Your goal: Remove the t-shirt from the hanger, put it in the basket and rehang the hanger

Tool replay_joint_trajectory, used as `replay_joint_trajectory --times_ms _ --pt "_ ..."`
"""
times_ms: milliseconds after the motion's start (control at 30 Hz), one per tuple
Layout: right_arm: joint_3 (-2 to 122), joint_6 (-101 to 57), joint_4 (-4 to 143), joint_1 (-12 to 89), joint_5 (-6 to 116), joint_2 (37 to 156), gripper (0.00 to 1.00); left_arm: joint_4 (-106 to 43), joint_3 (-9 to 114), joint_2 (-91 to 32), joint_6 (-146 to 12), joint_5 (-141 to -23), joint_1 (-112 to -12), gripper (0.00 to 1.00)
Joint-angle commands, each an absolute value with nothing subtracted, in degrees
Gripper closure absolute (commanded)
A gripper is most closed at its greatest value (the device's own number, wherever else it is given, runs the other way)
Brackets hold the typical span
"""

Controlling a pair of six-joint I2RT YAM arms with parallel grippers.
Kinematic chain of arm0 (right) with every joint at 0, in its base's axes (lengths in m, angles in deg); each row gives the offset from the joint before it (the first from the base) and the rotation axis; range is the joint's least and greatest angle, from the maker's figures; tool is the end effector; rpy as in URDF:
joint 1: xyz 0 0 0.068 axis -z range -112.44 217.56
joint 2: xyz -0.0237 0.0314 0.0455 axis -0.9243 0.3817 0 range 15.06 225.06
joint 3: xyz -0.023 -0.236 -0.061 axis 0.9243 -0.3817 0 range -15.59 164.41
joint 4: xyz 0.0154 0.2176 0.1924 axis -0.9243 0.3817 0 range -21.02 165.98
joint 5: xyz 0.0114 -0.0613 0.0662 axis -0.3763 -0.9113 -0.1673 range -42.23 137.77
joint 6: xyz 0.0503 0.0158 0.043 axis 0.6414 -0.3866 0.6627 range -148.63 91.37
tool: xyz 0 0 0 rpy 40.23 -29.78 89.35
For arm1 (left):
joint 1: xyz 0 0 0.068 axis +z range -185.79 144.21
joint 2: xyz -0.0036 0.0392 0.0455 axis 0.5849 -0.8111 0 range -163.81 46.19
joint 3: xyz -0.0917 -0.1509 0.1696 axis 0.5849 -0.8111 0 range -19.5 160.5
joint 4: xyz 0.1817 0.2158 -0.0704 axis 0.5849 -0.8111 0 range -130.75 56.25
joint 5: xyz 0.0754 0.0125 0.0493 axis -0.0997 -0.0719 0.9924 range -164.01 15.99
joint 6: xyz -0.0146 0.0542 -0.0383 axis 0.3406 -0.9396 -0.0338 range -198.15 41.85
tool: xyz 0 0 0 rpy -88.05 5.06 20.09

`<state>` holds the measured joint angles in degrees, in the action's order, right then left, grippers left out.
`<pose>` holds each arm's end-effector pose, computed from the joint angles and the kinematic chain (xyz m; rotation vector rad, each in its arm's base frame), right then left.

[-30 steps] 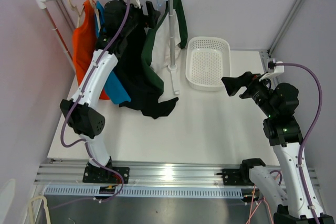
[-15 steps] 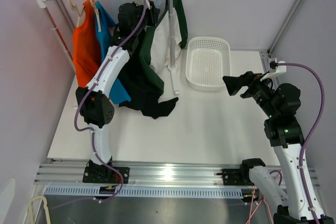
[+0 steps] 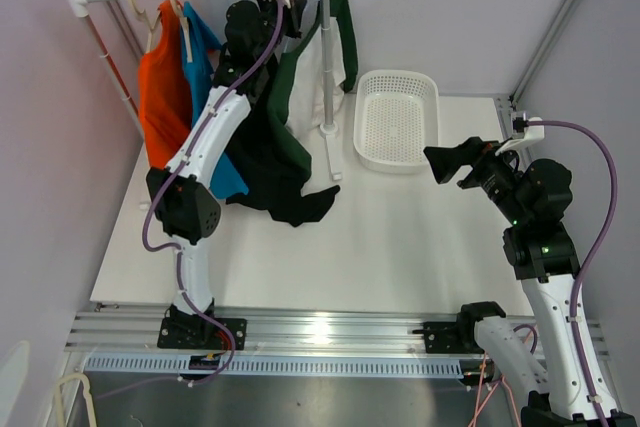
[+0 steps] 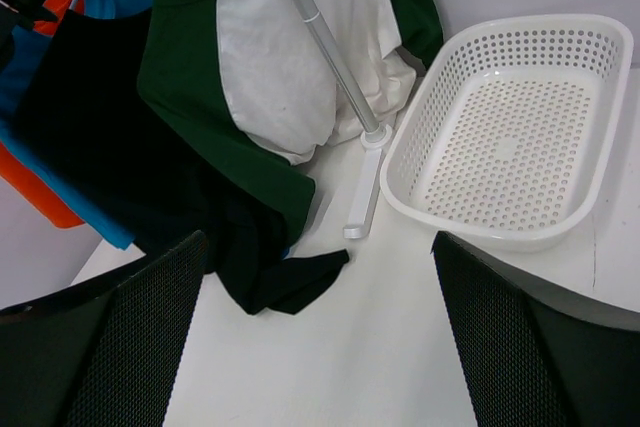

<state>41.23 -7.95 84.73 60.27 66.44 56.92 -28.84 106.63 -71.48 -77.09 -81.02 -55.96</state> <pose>0.2181 0.0455 0.3978 -0.0710 1.6189 0.6365 0.4841 -0.1849 0.4512 0.3263 1.3100 -0.3946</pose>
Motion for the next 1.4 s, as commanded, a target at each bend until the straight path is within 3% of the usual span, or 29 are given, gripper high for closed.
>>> replay_joint_trajectory --times_ms 0,267,600,800,867,1000,1167,1267,1367 --pt "43.21 -9.03 84.71 60.27 66.05 56.28 0.00 -27.42 111.02 -71.94 -78.67 -81.92 -56.36 0.99" --pt "43.82 -8.51 85.07 60.27 66.31 56.37 0.01 -28.56 111.63 -68.42 -78.85 -83.51 -56.45 0.99" --pt "43.65 -8.16 85.59 60.18 66.75 57.07 0.01 -32.25 112.87 -63.06 -79.47 -70.86 -57.06 0.99" --pt "43.39 -7.98 85.16 60.18 68.51 58.91 0.00 -22.53 97.17 -52.36 -76.74 -73.49 -57.76 0.99" --pt "43.21 -7.72 84.98 60.09 69.12 59.35 0.01 -23.72 97.48 -50.93 -76.83 -71.91 -58.81 0.99" --pt "43.30 -7.19 83.49 59.92 72.10 60.41 0.01 -33.12 103.36 -50.75 -75.08 -62.79 -60.75 0.99" --pt "45.23 -6.92 77.80 57.11 80.88 64.44 0.01 -39.11 101.36 -47.42 -75.77 -49.34 -65.76 0.99" --pt "46.54 -6.48 72.34 50.71 85.03 69.01 0.01 -37.09 96.18 -42.59 -77.79 -40.46 -70.15 1.00" --pt "45.76 -8.94 65.24 40.43 78.99 71.30 0.00 -39.10 93.89 -38.11 -78.06 -31.41 -75.16 0.99"
